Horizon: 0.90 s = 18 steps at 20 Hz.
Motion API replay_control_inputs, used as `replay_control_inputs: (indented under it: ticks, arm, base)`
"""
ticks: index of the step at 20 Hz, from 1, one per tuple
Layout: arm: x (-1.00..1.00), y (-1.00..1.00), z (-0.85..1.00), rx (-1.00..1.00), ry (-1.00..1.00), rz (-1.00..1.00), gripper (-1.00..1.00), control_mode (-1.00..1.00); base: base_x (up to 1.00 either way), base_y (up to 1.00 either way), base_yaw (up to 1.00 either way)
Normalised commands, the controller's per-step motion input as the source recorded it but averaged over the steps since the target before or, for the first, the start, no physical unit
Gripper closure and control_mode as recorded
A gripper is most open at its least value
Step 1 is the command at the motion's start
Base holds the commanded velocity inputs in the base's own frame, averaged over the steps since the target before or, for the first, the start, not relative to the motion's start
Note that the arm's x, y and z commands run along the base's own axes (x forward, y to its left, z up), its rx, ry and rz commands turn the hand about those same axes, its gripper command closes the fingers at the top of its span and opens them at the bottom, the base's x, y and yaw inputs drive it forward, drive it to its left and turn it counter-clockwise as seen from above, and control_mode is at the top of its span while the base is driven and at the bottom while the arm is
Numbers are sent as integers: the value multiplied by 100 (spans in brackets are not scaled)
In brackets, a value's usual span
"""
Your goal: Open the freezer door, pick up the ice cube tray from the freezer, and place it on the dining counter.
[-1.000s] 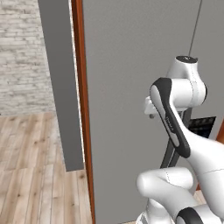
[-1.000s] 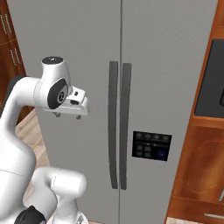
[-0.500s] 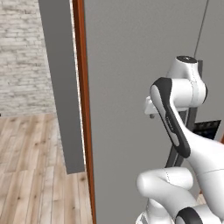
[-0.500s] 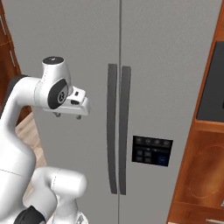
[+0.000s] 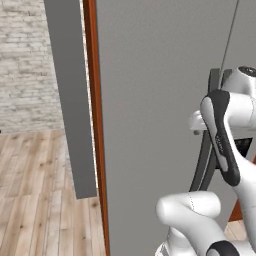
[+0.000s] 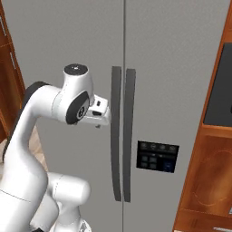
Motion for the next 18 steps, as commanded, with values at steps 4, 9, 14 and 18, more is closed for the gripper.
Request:
replay_control_inputs:
  ticks: [4, 9, 14, 18]
  arm:
    - [-10, -100, -2, 9, -29, 4, -100, -100]
    - [0, -98, -10, 12, -37, 7, -100, -100]
    - [16, -73, -13, 9, -34, 10, -100, -100]
    - [44, -37, -8, 4, -23, 7, -100, -100]
  base:
    - [0, 0, 0]
    - [0, 0, 0]
    - [0, 0, 0]
    - [0, 0, 0]
